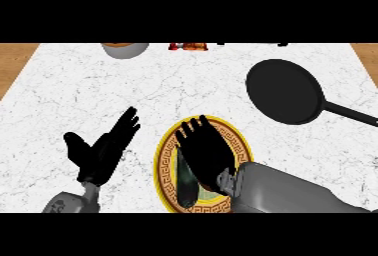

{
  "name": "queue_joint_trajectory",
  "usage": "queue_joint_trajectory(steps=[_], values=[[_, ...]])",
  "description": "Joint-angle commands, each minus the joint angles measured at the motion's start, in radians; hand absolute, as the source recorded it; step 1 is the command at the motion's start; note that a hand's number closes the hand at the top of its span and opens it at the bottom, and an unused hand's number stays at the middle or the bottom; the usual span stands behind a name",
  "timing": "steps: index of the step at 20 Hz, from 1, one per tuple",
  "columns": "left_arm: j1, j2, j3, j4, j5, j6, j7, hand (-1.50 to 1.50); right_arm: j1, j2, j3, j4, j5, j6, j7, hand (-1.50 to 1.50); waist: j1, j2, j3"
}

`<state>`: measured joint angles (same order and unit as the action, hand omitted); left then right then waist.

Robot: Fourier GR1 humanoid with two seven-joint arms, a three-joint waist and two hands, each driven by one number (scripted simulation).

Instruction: Pick the cupcake from the plate and place it in the pan

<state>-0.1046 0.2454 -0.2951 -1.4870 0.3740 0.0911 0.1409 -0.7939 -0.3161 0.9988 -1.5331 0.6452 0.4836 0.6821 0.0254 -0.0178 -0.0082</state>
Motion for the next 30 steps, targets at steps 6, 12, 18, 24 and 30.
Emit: queue_joint_trajectory(steps=[6, 12, 18, 24, 30], values=[[0.030, -0.008, -0.002, -0.057, -0.006, 0.020, 0.012, 0.00, -0.001, 0.309, 0.083, 0.161, -0.091, 0.435, 0.413, -1.50, -0.016, 0.006, 0.005], [0.007, -0.007, 0.010, -0.014, -0.018, 0.005, 0.008, 0.00, 0.026, 0.313, 0.100, 0.167, -0.149, 0.353, 0.546, -1.50, -0.011, 0.012, 0.006], [0.024, 0.013, 0.043, -0.047, 0.010, -0.020, 0.017, 0.00, 0.047, 0.314, 0.151, 0.174, -0.102, 0.348, 0.595, -1.50, -0.014, 0.011, 0.006], [0.047, -0.002, 0.020, -0.081, -0.016, 0.006, 0.035, 0.00, 0.062, 0.315, 0.202, 0.202, 0.020, 0.366, 0.585, -1.50, -0.023, 0.009, 0.007], [0.023, 0.019, 0.073, -0.086, 0.007, -0.024, 0.055, 0.00, 0.101, 0.306, 0.150, 0.222, 0.074, 0.391, 0.528, -1.50, -0.028, 0.014, 0.008]])
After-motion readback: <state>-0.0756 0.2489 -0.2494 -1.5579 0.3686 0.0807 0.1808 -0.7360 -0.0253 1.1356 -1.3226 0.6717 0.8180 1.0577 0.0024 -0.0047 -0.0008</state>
